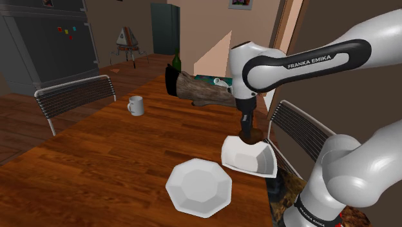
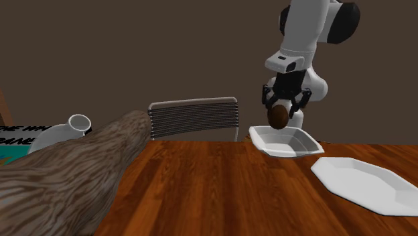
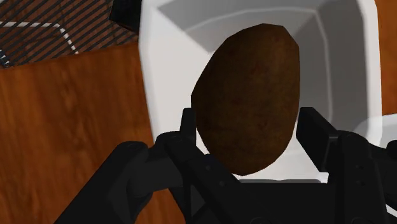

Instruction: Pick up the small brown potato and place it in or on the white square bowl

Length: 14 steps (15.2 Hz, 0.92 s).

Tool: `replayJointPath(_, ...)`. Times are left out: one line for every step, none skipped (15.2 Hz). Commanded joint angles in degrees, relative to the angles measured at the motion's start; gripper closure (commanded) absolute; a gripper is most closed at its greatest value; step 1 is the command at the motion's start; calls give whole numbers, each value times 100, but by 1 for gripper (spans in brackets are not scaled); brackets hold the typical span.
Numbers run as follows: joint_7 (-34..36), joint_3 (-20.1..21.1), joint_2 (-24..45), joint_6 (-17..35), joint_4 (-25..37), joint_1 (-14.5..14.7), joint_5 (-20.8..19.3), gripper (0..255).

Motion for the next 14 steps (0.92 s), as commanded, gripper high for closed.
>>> replayJointPath(200, 151, -153, 29, -210, 102, 132, 255)
replayJointPath(209, 149, -130, 114, -273, 102, 129, 255)
replayJointPath(217, 146, -105, 199, -334, 101, 125, 255)
replayJointPath(225, 144, -79, 285, -394, 100, 121, 255)
replayJointPath(234, 141, -50, 372, -453, 99, 117, 255)
replayJointPath(242, 139, -20, 460, -510, 98, 113, 255)
replayJointPath(251, 136, 12, 548, -567, 97, 109, 255)
replayJointPath(260, 134, 45, 637, -623, 96, 104, 255)
replayJointPath(269, 131, 81, 727, -677, 94, 99, 255)
replayJointPath(278, 129, 119, 817, -730, 93, 94, 255)
replayJointPath(287, 126, 159, 909, -782, 91, 89, 255)
replayJointPath(296, 124, 200, 1001, -833, 90, 84, 255)
replayJointPath(302, 122, 227, 1059, -864, 89, 80, 255)
replayJointPath(302, 122, 227, 1058, -865, 89, 80, 255)
